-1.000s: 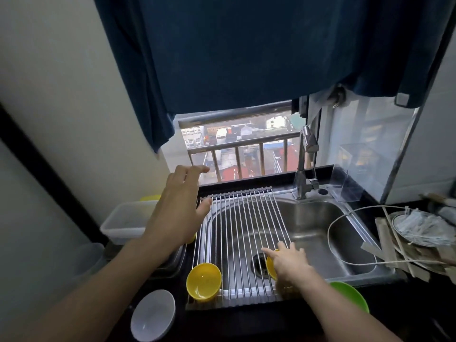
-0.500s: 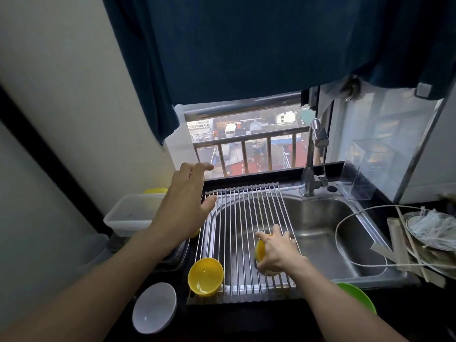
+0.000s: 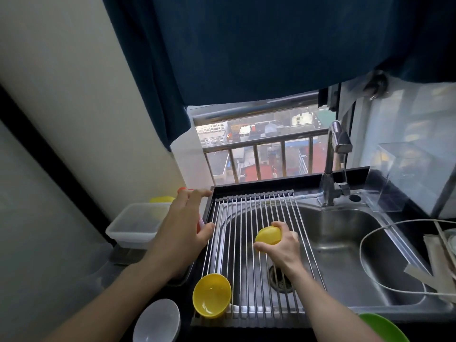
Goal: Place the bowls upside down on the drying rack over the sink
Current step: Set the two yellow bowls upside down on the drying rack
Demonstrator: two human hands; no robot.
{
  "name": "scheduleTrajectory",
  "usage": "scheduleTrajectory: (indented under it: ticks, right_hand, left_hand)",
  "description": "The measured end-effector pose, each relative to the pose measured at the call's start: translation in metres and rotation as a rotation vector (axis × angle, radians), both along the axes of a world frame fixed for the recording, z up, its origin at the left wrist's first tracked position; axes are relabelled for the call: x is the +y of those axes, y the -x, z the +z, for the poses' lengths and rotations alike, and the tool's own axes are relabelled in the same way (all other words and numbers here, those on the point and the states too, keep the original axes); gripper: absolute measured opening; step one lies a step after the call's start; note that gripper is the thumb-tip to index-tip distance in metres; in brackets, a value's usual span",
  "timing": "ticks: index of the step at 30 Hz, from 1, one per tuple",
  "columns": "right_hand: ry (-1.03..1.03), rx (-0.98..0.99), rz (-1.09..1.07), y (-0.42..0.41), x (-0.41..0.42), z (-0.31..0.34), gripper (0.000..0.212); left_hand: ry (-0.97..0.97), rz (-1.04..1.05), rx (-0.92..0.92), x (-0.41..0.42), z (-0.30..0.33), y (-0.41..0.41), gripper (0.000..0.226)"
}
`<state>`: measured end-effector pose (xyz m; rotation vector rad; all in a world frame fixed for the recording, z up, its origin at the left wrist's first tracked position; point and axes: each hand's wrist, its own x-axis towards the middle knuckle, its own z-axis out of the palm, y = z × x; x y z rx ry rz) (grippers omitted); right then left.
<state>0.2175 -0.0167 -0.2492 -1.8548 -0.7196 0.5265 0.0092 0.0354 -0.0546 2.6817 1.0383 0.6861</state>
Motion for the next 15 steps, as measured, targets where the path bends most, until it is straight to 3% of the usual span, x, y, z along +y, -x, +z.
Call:
scheduleTrajectory:
  ticks: [6,10,15]
  right_hand:
    - [0.019,-0.098,0.069,0.003,0.011,-0.024,0.093]
    - [0.030,-0.153,0.074,-0.003,0.009,-0.033,0.091]
    - [0.185,-0.306,0.076,-0.013,0.003,-0.039,0.099]
  left_hand:
    - [0.045,-0.028,0.022,0.007,-0.017,-0.001,0.063]
    - [0.084,-0.039,0.147,0.009,-0.039,-0.001,0.068]
    - [0.145,-0.038,0.327,0.011,-0.073,0.002,0.070]
